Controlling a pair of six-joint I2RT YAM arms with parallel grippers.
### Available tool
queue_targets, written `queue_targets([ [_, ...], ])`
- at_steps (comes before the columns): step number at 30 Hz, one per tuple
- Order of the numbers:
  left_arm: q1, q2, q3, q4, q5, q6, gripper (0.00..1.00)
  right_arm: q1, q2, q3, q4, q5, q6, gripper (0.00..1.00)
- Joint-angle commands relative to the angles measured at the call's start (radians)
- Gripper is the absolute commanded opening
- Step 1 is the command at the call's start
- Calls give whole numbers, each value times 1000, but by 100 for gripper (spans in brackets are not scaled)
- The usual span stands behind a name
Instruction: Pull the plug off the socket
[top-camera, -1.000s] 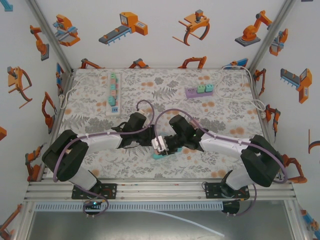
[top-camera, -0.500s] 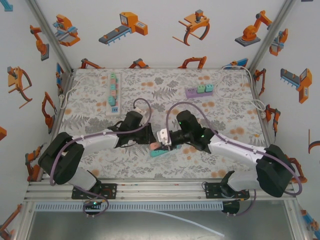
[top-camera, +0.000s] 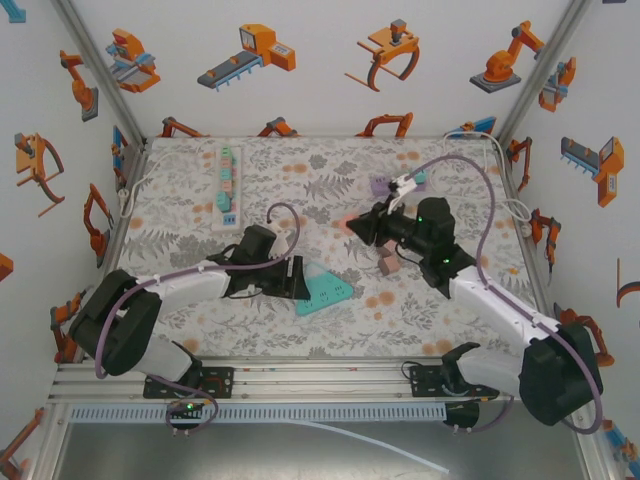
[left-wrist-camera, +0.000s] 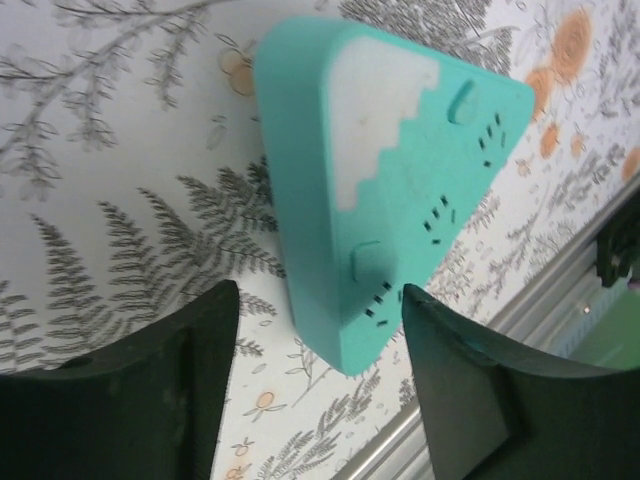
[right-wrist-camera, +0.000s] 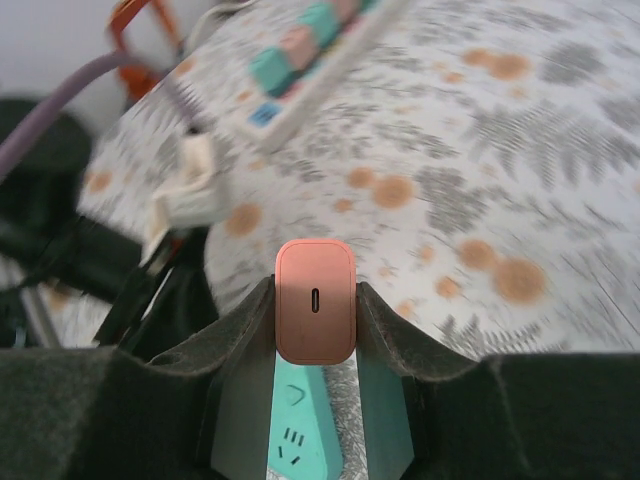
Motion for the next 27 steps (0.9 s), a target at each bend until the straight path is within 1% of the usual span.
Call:
queue_targets([
  [1, -21, -24, -1, 5, 68, 36, 66, -104, -54, -47, -70, 180, 284, 3],
  [4, -27, -68, -12, 26, 57, 29, 71, -224, -88, -102, -143, 201, 386, 3],
  [7, -28, -131, -15, 31, 58, 31, 78, -324, -117, -177, -172, 208, 467, 3],
  [10, -34, -170, 29, -53, 30, 48, 84, -392, -133, -261, -166, 220, 552, 4],
  [13, -44, -218, 52, -83, 15, 64, 88, -417, -117, -314, -137, 223, 579, 5],
  [17, -47, -265, 52, -88, 1, 66, 91, -420, -61, -359, -54, 216, 586, 6],
  [20, -50, -273, 58, -111, -9, 66, 92, -420, -9, -368, -11, 209, 586, 7],
  [22, -57, -271, 62, -117, -12, 64, 93, -420, 23, -373, 16, 202, 587, 11],
  [23, -62, -273, 61, -116, -17, 64, 93, -420, 39, -372, 23, 199, 588, 16],
  [25, -66, -273, 61, -115, -27, 65, 94, -420, 61, -370, 24, 199, 591, 27],
  [27, -67, -269, 60, -114, -33, 67, 95, -420, 70, -373, 20, 207, 601, 40],
])
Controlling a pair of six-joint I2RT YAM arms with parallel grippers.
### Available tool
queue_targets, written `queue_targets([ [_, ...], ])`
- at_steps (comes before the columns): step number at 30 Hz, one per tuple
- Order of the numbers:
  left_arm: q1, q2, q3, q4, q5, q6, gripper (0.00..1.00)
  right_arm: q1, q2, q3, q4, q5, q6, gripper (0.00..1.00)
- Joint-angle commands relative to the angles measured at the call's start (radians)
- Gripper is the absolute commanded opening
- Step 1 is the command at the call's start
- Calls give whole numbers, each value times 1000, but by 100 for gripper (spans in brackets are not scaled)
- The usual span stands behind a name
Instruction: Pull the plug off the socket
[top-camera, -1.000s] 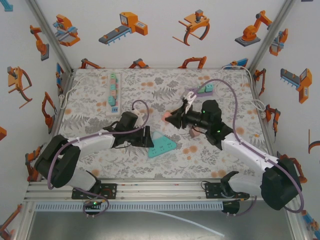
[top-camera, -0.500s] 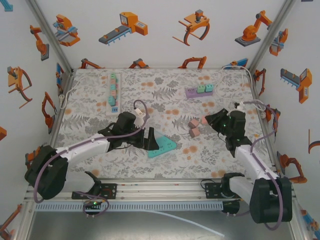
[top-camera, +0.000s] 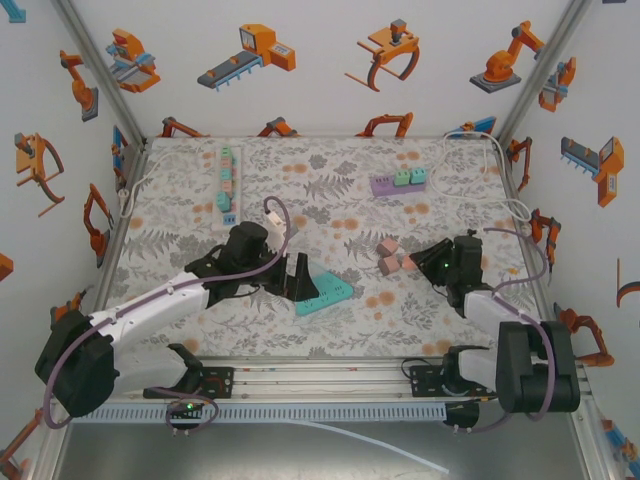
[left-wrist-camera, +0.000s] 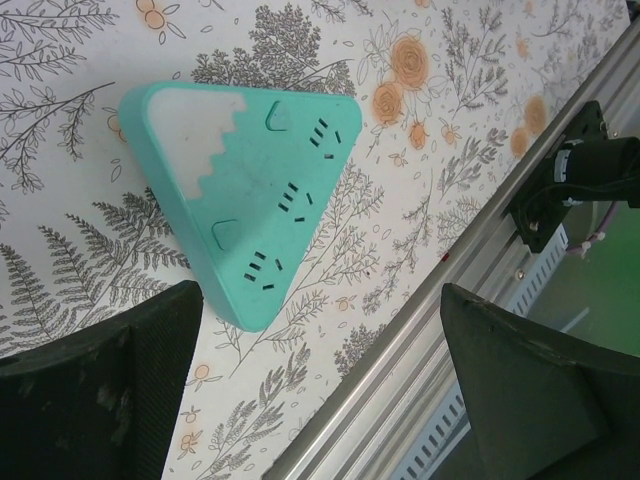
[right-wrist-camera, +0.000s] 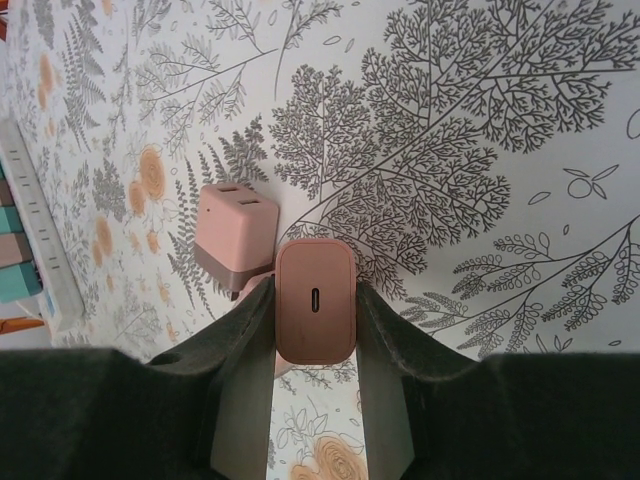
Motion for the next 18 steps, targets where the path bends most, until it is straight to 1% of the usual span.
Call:
queue_targets([
  [1, -7, -7, 24, -20, -19, 26, 95, -6, 10, -11, 51, 10, 27, 44],
  [2, -8, -6, 23, -20, -20, 28, 95, -5, 6, -15, 45, 18, 31, 47],
  [4, -8, -6, 22, -19, -24, 29, 96, -6, -15, -18, 12, 42, 35, 49],
  [7, -10, -25, 17, -19, -42, 32, 96, -6, -86, 5, -108, 103, 25, 50],
  [10, -10, -61, 11, -25, -71, 34, 97, -5, -178, 38, -203, 155, -19, 52],
  [13, -9, -102, 23, -45, -113, 23, 97, -1, -258, 104, -313, 214, -89, 53],
  [15, -10, -130, 46, -54, -127, 16, 98, 6, -294, 182, -385, 249, -150, 53],
  [17, -9, -153, 81, -78, -153, 34, 98, 25, -297, 262, -402, 295, -243, 53],
  [18, -9, -163, 102, -91, -175, 54, 99, 30, -282, 302, -379, 299, -315, 53],
])
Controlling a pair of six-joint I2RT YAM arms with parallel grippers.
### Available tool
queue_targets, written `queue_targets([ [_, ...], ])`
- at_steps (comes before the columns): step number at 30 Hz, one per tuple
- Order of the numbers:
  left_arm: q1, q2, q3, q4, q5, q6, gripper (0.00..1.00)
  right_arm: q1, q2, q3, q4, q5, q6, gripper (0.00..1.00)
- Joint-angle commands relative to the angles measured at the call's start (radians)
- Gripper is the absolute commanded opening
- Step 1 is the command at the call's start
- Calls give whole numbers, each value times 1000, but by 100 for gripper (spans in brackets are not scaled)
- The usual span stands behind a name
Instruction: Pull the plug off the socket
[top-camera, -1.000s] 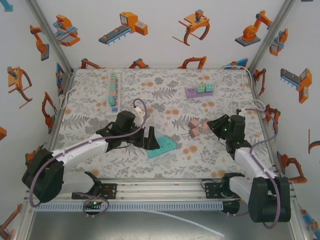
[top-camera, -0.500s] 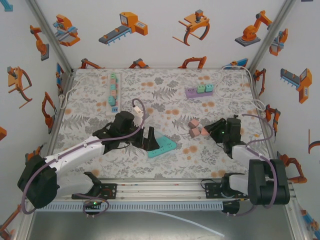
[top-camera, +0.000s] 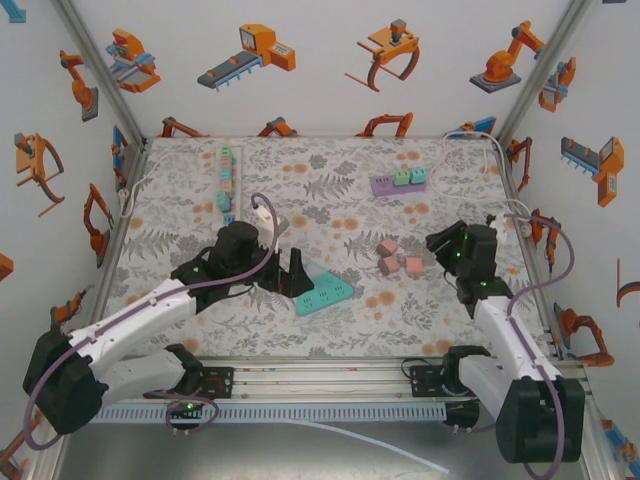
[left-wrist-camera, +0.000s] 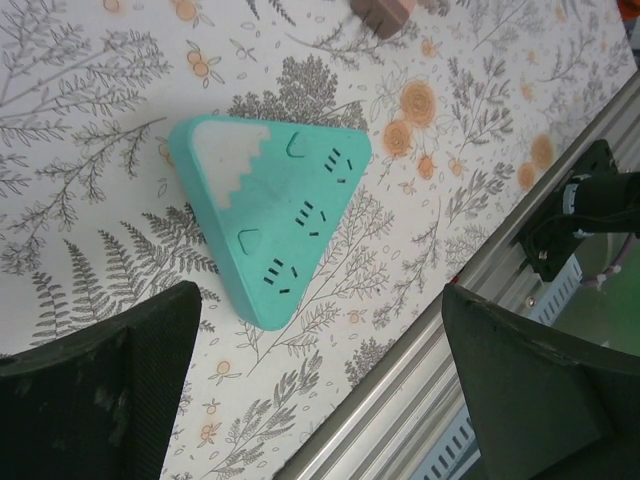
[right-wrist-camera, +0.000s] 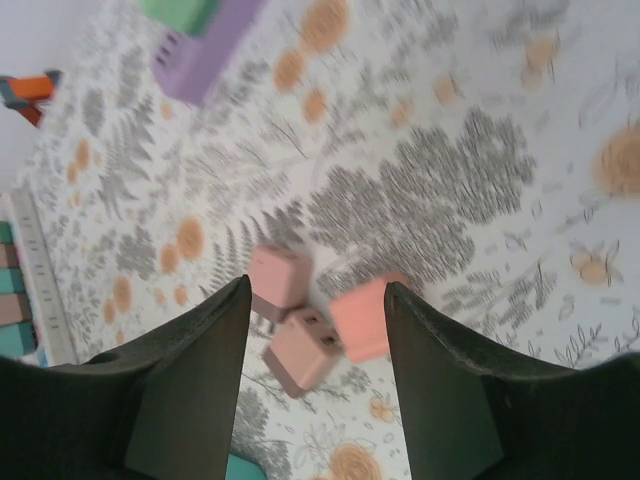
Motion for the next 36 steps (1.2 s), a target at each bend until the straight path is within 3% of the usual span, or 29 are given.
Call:
queue_targets([
  [1, -4, -46, 91, -45, -75, 70, 99, 20, 18, 145, -4, 88, -242, 53],
  [5, 17, -45, 190, -108, -100, 212, 99, 19, 207, 335, 152, -11, -612, 52],
  [8, 47, -38, 232, -139, -98, 280, 98, 19, 403, 546, 132, -122, -848, 57],
  [10, 72, -44, 228, -129, -99, 295, 98, 16, 554, 730, 34, -231, -968, 59],
  [13, 108, -59, 213, -105, -76, 289, 97, 21, 782, 1063, -270, -468, -1264, 59],
  [19, 127, -86, 210, -136, -132, 271, 97, 26, 1143, 1507, -709, -564, -1735, 67],
  [24, 134, -136, 193, -144, -225, 235, 97, 27, 1422, 1911, -1078, -534, -1945, 78],
  [29, 138, -144, 206, -176, -295, 212, 97, 22, 1507, 1919, -1119, -519, -2046, 81],
  [36, 143, -123, 184, -140, -337, 140, 97, 43, 1662, 2011, -1024, -498, -2040, 83],
])
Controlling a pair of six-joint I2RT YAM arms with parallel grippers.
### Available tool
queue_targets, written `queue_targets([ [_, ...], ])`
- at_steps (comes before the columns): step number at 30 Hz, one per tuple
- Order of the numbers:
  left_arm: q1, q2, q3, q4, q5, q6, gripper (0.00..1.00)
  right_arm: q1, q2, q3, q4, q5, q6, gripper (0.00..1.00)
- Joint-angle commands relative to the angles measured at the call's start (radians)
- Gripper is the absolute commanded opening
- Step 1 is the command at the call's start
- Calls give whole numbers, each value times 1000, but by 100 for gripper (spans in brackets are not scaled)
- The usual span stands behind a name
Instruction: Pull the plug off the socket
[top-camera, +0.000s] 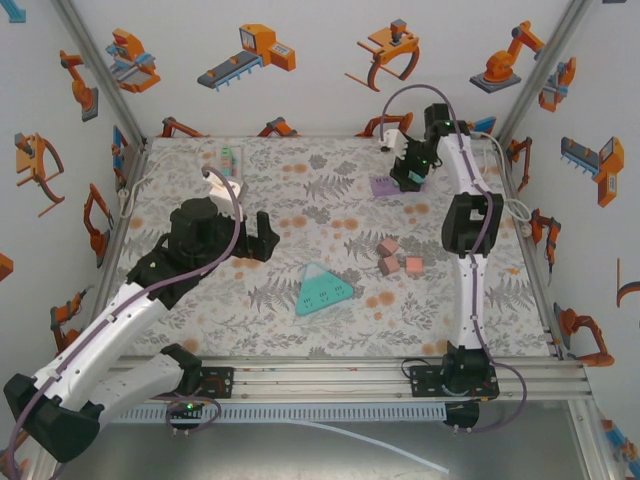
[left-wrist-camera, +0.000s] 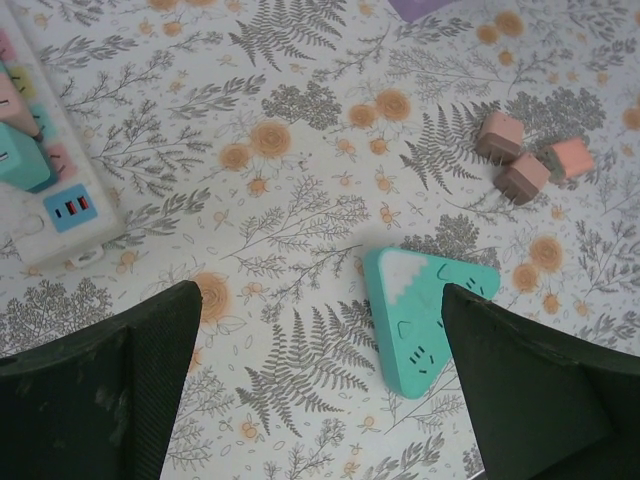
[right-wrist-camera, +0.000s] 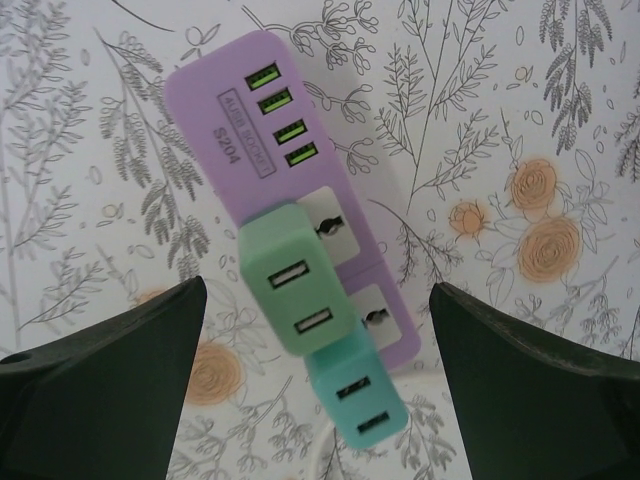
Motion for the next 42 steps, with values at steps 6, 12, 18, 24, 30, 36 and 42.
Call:
queue_targets([
  [6, 10, 38, -9, 15, -33, -60, 97, 34, 87, 25, 5, 28, -76, 72],
  [12, 12, 44, -14, 39, -6, -66, 97, 80, 21, -26, -40, -5, -102, 42],
  [18, 12, -45, -71, 57, -2, -84, 97, 168, -88, -133, -63, -37, -119, 29],
  [24, 13, -112, -98, 15, -61, -99, 97, 300, -168, -229, -64, -26, -114, 25],
  [30, 13, -110, -102, -19, -54, -112, 97, 419, -206, -306, 11, -12, 24, 28],
  [36, 12, -73, -113, 50, 62, -105, 97, 554, -223, -373, 60, 33, 148, 30],
  [42, 12, -46, -120, 48, 90, -121, 97, 627, -259, -413, 60, 72, 223, 40],
])
